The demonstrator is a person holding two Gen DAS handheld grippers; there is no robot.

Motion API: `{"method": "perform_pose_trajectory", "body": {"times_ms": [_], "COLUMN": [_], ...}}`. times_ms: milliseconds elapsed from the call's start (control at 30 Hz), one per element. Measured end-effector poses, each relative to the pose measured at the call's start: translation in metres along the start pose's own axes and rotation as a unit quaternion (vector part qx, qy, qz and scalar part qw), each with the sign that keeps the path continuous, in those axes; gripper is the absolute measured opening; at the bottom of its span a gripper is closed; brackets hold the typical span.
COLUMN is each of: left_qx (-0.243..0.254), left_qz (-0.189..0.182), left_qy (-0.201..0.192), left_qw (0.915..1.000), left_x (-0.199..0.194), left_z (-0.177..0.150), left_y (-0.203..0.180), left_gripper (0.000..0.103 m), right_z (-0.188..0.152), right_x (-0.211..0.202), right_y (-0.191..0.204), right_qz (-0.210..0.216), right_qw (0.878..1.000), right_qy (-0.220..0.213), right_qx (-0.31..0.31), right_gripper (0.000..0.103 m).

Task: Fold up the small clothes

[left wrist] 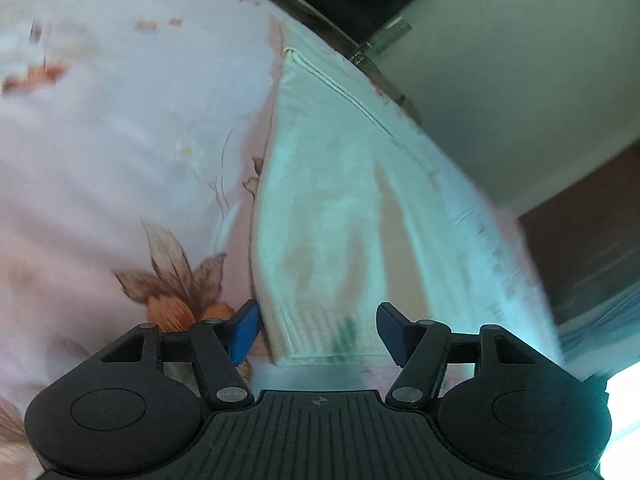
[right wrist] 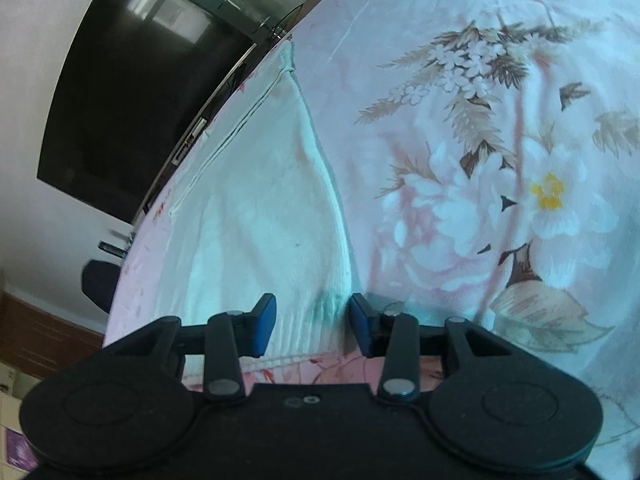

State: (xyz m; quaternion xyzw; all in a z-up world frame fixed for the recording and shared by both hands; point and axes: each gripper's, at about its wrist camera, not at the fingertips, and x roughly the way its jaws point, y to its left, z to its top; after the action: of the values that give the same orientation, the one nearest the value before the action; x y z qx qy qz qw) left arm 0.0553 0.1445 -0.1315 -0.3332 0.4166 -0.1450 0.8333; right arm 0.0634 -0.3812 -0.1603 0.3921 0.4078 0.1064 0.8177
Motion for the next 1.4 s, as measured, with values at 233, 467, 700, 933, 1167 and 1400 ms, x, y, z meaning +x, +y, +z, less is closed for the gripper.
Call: {"method": "perform_pose_trajectory", "body": {"times_ms": [233,467,700,933,1167,1400], "left_qx": [-0.047,-0.072,-0.056,-0.054,-0.054,-0.055], "left_qz": [-0.038,-0.053,-0.067,-0.064,-0.080,-0.036], "left_qy": [-0.008,-0.022,-0.002,0.007,-0.062,-0.032], "left_qw": [0.9981,0.9958,0.9962,0.9965,0.9934,0.9973], "left_x": [0.007,0.018,0.026,0.027,-0.002,0.011], "left_z": [-0.003,0.015,0.019,0.009,0.006,-0.003], "left_y": [0.012,0.025,0.022,0.021,0.024,0.040], "left_gripper": [0.060,0.060,0.044,0.037,0.003,0.003], "right_z": [0.006,0.025,0.022,0.001,0.003,0.001], "right_x": [-0.002,-0.001,0.013,0.018,0.005,0.016], "right_y": [-0.013,-0.023,-0.018,-0.013,0.004,-0.009], "right_qz": [0.021,0.006,0.030,0.048,0.035,0.011], "right_qw": [1.000,1.000,0.999,0.998,0.998,0.999], "right_qy": [0.006,-0.011,0.007,0.029,0.008,0.021], "right_qx": [0.019,0.016,0.012,0.000,-0.044,-0.037], "right_gripper": [0.036,0.033,0.033,0.018,0.005,0.005]}}
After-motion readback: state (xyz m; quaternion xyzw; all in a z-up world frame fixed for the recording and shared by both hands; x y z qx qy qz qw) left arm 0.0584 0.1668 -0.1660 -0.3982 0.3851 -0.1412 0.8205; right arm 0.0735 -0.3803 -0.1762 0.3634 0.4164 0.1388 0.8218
